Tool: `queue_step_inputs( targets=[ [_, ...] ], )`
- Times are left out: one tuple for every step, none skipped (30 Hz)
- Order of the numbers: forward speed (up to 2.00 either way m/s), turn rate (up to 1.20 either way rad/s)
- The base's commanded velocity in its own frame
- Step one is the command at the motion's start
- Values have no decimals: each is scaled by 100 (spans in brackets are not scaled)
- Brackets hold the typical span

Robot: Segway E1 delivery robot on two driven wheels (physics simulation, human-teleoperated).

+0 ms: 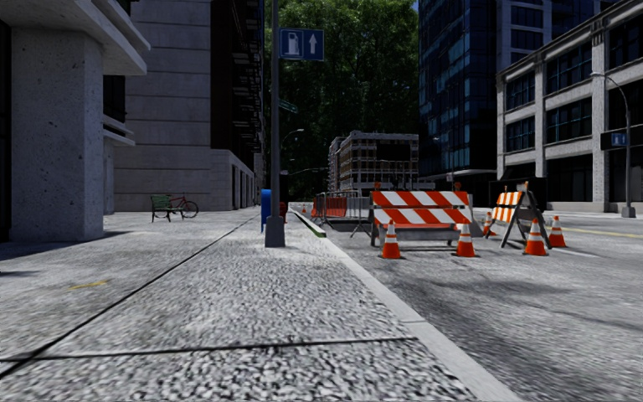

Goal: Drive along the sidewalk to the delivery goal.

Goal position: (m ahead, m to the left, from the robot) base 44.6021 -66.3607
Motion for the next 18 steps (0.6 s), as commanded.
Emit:
queue_step_inputs(
  targets=[
    [171, 120],
    [171, 120],
    [171, 120],
    [171, 120],
    [171, 120],
    [171, 120],
    [171, 120],
    [171, 120],
    [171, 118],
    [171, 92],
    [171, 82],
    [171, 78],
    [171, 77],
    [171, 76],
    [171, 76],
    [171, 76],
    [171, 76],
    [171, 76]
  ],
)
